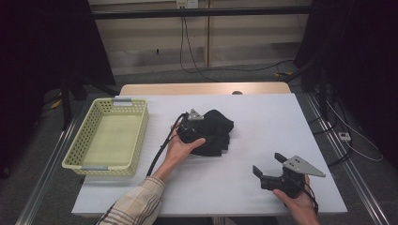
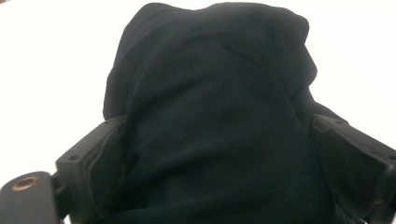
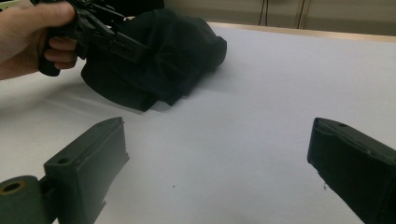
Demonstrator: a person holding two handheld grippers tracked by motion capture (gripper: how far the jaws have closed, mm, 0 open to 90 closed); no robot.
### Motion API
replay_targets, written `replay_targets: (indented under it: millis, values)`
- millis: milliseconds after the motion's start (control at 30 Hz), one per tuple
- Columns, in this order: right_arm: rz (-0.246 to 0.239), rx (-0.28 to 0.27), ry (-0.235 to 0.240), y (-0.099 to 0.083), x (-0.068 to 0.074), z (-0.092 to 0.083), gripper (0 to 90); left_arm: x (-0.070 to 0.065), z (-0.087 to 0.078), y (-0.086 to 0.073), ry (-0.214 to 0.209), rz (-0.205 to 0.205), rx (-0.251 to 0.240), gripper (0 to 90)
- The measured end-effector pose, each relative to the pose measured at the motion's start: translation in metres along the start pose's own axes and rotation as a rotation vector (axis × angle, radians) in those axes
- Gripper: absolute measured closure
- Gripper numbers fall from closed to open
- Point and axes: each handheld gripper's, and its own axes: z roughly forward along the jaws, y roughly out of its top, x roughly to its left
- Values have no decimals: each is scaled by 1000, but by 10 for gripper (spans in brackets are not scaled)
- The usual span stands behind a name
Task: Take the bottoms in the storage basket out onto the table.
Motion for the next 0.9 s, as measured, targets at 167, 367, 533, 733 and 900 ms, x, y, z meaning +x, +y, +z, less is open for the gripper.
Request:
replay_targets:
  millis: [167,367,533,733,900]
  values:
    - [8,-3,2,0,0,0,46,0,-6,2,1,12,-24,54]
    - [17,-3,3,0,-1,0,46,0,-14,5,1,1,-57,47]
    - [37,-6,1,-1,-3,0,46,2,-21,3,10,-20,-87,63]
    - [54,-12,-6,-2,-7,0,52,3,-31,7,20,-8,-145,73]
    - [55,-13,-14,-2,-9,-1,52,-2,-40,11,12,9,-169,97]
